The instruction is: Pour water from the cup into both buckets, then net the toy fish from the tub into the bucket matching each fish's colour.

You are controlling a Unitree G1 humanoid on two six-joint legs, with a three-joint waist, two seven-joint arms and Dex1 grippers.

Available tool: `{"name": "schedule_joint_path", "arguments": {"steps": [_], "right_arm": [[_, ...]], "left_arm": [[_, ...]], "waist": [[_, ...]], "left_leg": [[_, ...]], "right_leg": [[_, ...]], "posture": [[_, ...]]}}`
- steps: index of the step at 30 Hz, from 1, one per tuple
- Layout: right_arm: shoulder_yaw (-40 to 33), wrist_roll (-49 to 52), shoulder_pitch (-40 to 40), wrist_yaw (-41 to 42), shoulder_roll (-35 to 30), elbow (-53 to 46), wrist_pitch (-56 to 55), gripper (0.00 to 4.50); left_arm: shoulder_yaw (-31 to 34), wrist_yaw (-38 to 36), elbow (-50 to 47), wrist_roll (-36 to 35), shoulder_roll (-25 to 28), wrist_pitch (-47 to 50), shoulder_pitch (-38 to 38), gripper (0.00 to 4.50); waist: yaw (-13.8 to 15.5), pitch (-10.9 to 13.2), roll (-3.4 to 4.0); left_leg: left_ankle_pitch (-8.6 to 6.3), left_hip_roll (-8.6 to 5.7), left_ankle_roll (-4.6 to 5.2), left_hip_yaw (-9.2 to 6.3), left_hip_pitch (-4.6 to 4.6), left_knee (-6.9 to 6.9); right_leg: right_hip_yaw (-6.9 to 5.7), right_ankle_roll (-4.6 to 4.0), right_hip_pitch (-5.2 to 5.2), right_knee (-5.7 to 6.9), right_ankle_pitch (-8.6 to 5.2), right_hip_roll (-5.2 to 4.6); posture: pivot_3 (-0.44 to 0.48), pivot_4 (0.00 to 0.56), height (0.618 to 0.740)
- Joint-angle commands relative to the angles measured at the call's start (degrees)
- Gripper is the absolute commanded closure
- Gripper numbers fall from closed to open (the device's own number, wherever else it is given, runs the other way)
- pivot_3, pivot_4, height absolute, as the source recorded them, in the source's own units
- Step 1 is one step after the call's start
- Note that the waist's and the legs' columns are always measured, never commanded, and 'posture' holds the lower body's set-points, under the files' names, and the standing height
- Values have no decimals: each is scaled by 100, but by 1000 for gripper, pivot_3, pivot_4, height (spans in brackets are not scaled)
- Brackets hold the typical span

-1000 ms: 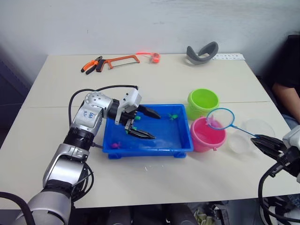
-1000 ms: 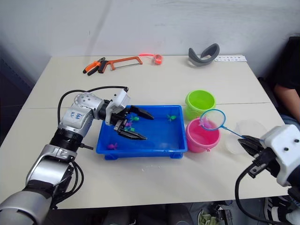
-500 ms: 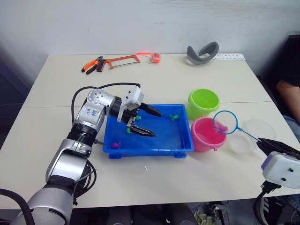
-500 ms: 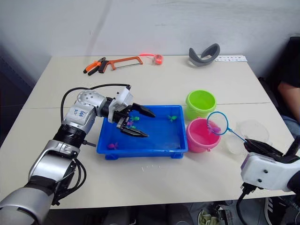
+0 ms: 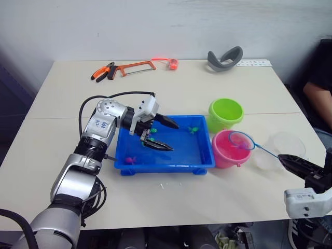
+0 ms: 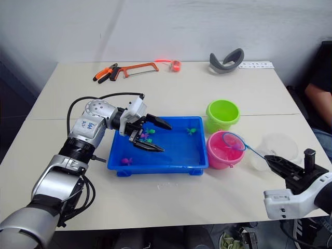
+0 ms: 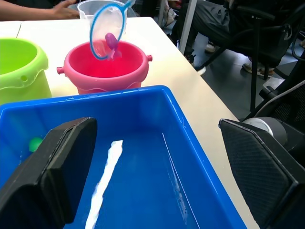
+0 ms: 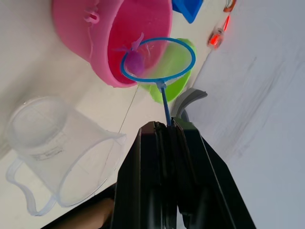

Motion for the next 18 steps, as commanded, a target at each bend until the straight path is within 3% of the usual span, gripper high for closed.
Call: {"name": "schedule_joint_path", "arguments": {"steps": [1,6,9,13,18], "right_arm": [[-217,-26,-114,-36,-43,10,-206,4500],[-148,101,-212,41,-7,48,-207,4500],[-88,862,-290,229,195,117,573,4500],[225,2630,-726,506,241,-269,2610,4500],[1298,4474,-1585,567,-131,-815,4792,4500]], "left_arm": [[97,-214,-111,-49,-12,-83,-50,48],[110,-196,-110,-51,-10,-89,-43,48],[112,-211,-50,-15,47,-123,-42,48],[112,-242,81,101,283,-202,7,48],[173,-235,-53,175,820,-123,274,48]], "waist": [[-1,0,0],[-1,0,0],[0,0,0],[-3,0,0],[-62,-1,5]], "left_leg": [[0,0,0,0,3,0],[0,1,0,-1,5,-3],[0,1,0,0,6,-1],[0,7,0,-1,7,1],[1,17,-2,-1,16,0]], "right_leg": [[0,0,3,0,0,1],[-1,0,5,-2,0,3],[0,0,6,-1,0,1],[0,0,8,3,0,1],[3,-5,6,22,-1,-1]], "posture": [[0,150,740],[0,150,740],[0,150,740],[0,150,740],[0,150,740]]}}
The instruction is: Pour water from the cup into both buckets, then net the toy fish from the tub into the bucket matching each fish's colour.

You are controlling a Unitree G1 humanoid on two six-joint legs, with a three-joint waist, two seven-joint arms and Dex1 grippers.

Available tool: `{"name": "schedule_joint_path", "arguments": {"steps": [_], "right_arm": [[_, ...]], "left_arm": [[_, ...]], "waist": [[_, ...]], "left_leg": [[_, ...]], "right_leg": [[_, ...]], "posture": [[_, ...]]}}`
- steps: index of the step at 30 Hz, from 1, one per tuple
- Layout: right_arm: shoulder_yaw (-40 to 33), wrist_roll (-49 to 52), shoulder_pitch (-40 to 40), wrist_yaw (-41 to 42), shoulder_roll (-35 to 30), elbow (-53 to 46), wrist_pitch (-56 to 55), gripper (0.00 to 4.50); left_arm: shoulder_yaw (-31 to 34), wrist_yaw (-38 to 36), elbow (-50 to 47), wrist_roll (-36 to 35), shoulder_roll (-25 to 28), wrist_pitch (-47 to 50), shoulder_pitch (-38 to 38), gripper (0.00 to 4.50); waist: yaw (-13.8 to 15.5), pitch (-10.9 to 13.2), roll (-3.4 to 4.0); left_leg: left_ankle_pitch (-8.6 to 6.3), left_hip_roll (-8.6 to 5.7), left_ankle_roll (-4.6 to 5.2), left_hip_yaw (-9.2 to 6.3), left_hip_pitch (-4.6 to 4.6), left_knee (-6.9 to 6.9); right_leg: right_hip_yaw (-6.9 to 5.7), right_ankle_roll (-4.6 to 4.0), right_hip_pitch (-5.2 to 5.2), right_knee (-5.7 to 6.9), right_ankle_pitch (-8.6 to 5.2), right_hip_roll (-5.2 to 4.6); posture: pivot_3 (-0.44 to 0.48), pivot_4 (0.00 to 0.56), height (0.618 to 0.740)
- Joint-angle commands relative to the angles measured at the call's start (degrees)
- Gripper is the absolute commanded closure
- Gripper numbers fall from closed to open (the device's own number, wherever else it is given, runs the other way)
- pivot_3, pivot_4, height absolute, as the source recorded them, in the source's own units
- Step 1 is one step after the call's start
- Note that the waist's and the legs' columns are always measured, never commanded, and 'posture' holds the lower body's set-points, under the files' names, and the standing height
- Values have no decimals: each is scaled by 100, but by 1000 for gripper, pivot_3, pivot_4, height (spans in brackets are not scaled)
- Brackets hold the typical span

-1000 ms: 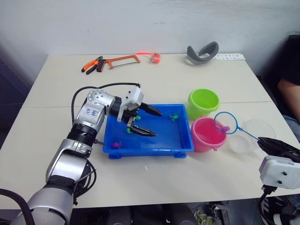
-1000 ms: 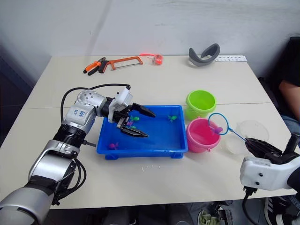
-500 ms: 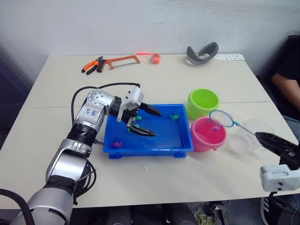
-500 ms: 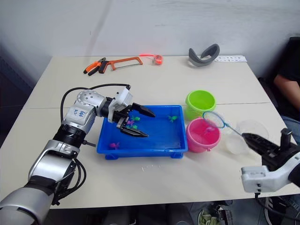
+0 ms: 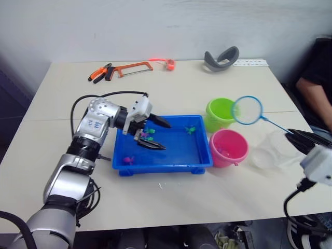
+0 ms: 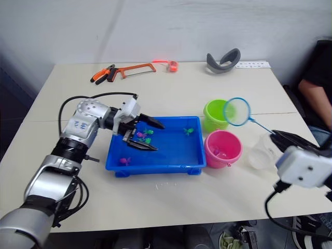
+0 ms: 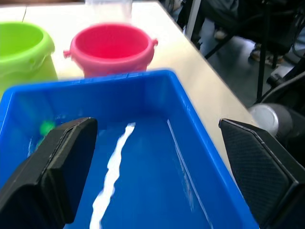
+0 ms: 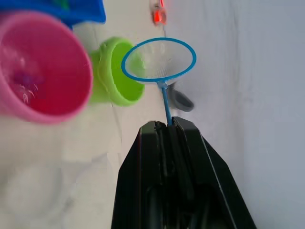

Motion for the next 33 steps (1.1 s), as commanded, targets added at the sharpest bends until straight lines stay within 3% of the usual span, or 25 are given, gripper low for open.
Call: {"name": "schedule_joint_path", "arguments": {"steps": [1,8,16,22,29,33], "right_arm": [[866,1093,-688,-114,-221,-472,1257,4500],[3291,1393,-2723,-199,-22,-134,2127,4500],[5332,220,-4184,169,811,1502,1214,4500],[5888,-267,-4826,385,1379,2467,626,4500],[5900,-491,-5012,519,1577,2826,455,4500],[5629,-16,-4988,586,1736,2819,1244,4500]], "left_arm": [[221,-202,-183,9,404,103,214,48],[646,-97,-999,-143,1487,770,964,48],[1286,104,-1889,-200,2618,1065,2045,48],[1641,290,-2508,-337,2904,1325,2607,48],[1728,540,-2906,-456,2852,1547,2781,48],[1607,645,-2869,-438,2729,1504,2653,48]], "waist": [[9,0,1],[36,2,0],[43,3,-2],[25,4,-1],[19,4,-1],[14,4,-1]], "left_leg": [[0,1,0,-7,-1,0],[-1,1,2,-12,-21,-1],[-6,0,9,-8,-24,-1],[-9,0,12,-3,-25,0],[-10,2,8,-4,-26,-3],[-11,0,8,-1,-24,-2]], "right_leg": [[0,-4,-1,2,-2,-3],[-5,-6,-19,-3,-3,-25],[-18,-10,-22,-9,-5,-30],[-27,-11,-24,-8,-6,-38],[-31,-17,-30,-3,-9,-53],[-31,-17,-29,1,-9,-57]], "posture": [[0,150,740],[0,150,740],[0,150,740],[0,150,740],[0,150,740],[0,150,740]]}}
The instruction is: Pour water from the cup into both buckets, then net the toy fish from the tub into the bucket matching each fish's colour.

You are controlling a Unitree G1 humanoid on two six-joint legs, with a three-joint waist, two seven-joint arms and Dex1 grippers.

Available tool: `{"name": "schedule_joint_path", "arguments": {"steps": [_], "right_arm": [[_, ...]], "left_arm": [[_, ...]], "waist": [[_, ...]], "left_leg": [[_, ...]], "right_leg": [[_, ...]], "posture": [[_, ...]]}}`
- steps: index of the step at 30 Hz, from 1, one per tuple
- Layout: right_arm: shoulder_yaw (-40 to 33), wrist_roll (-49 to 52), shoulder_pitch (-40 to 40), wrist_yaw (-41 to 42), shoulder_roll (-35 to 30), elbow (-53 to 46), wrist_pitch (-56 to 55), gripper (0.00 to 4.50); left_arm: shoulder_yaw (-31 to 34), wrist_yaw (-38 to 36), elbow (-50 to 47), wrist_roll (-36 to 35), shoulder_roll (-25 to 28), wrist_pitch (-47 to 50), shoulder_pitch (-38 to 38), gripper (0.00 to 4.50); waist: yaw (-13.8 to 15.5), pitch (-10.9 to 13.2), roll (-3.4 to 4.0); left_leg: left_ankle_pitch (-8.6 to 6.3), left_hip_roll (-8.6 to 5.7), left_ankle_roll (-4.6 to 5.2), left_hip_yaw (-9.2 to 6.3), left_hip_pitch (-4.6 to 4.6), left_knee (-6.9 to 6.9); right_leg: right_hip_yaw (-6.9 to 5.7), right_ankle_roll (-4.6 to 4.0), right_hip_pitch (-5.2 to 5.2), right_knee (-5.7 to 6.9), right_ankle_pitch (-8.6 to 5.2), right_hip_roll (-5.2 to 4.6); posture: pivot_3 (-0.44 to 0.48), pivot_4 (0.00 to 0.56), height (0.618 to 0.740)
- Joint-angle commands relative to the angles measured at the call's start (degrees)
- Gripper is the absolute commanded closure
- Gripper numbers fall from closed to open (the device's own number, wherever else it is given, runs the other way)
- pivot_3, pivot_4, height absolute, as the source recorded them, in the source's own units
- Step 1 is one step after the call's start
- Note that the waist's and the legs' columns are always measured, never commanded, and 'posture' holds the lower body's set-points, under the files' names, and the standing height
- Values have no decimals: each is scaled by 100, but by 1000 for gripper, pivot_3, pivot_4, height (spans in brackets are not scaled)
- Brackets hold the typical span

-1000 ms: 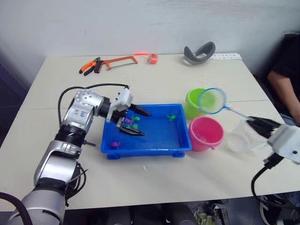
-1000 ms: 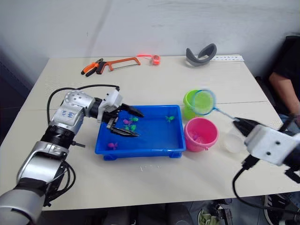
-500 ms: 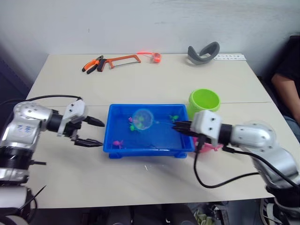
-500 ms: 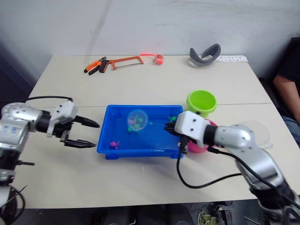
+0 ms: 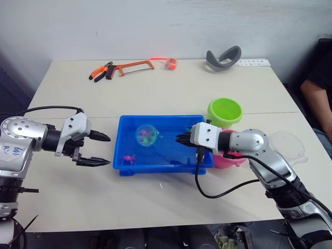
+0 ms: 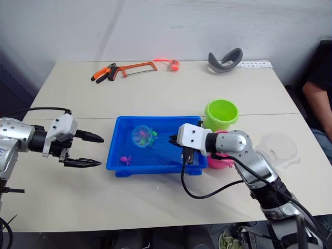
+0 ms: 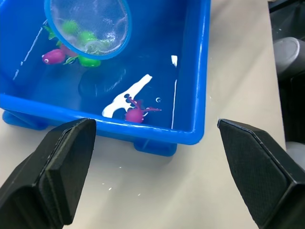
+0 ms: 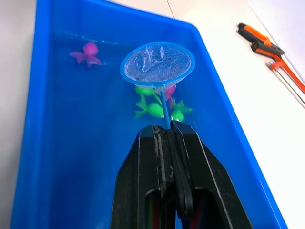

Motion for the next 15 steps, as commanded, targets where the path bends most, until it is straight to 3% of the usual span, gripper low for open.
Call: {"name": "schedule_joint_path", "arguments": {"steps": [1,15], "right_arm": [[-318,515,-46,118,122,-166,709,4500],[-332,780,259,-36,407,-25,1955,4500]], "left_arm": [[59,80,-91,-90,-86,-40,-139,48],[-57,179,-32,-43,-309,-42,-374,48]], "waist": [[2,0,0],[-23,0,0]], "left_leg": [[0,1,0,0,0,0],[0,0,-1,1,-2,-3]], "right_leg": [[0,0,0,1,0,1],[1,0,-3,-3,0,1]], "posture": [[0,150,740],[0,150,740]]}}
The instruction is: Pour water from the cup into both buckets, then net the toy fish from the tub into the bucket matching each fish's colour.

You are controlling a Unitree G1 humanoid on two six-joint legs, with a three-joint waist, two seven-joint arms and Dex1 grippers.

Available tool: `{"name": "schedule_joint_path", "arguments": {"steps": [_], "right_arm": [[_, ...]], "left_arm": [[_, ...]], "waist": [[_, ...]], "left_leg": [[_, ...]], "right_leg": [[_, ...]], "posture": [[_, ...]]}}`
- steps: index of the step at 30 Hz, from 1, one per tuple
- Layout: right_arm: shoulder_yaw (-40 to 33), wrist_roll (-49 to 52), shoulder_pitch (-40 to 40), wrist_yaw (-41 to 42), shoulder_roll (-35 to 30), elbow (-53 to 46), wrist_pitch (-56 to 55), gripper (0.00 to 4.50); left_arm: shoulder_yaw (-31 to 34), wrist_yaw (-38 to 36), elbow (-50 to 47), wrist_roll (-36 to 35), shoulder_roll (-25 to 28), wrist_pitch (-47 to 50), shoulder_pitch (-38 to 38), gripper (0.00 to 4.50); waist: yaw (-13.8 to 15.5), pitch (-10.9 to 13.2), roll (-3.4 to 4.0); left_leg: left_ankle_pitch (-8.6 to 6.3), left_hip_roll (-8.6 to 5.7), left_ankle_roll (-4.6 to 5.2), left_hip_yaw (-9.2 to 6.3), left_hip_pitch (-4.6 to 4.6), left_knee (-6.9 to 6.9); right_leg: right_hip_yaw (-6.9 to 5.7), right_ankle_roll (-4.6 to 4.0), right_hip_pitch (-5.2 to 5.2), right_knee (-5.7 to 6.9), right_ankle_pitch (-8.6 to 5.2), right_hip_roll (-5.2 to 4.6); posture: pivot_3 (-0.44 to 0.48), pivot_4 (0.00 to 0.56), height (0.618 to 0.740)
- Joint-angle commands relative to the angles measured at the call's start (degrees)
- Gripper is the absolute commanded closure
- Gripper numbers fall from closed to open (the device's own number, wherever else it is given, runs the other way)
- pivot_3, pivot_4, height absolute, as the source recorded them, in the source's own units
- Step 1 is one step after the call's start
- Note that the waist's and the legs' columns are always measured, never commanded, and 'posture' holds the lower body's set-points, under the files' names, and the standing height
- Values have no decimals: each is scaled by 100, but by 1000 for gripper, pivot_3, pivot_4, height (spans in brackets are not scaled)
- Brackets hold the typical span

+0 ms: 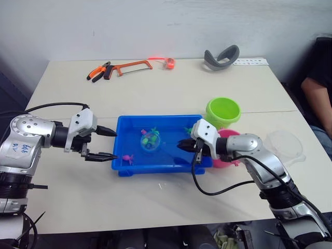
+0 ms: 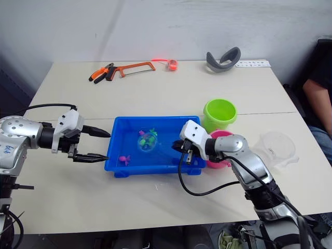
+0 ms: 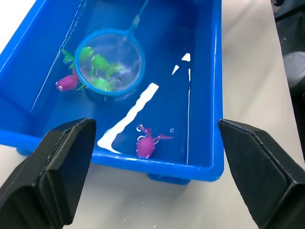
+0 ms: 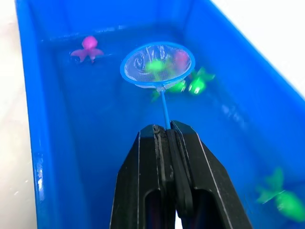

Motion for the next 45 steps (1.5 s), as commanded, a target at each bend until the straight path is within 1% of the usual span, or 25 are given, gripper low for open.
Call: {"name": "schedule_joint_path", "arguments": {"steps": [1,16,21,32,45], "right_arm": [[-131,178,118,-19,27,-127,277,4500],[-240,249,41,-57,86,285,509,4500],[-265,268,-218,-194,261,485,675,4500],[-7,-18,-793,-394,474,959,831,4500],[171,-5,-1096,-387,953,951,1204,4500]], "left_arm": [[38,1,-38,-34,30,-56,-111,48],[-60,48,106,28,-39,-166,-300,48],[-107,74,151,37,-95,-215,-347,48],[-117,148,190,45,-191,-273,-364,48],[-62,235,254,26,-208,-291,-366,48]], "waist": [[-4,0,0],[-65,0,0],[-72,0,0],[-87,0,0],[-103,0,0]], "left_leg": [[0,0,0,0,0,0],[-1,-2,0,0,0,-1],[-1,-1,0,0,0,0],[-1,-1,-1,0,-2,-4],[0,-1,-2,7,-21,-8]], "right_leg": [[0,0,0,0,0,-1],[0,0,1,-1,0,0],[1,0,1,-1,0,0],[0,0,-3,-4,0,-2],[4,0,-30,2,0,-5]], "posture": [[0,150,740],[0,150,740],[0,150,740],[0,150,740],[0,150,740]]}}
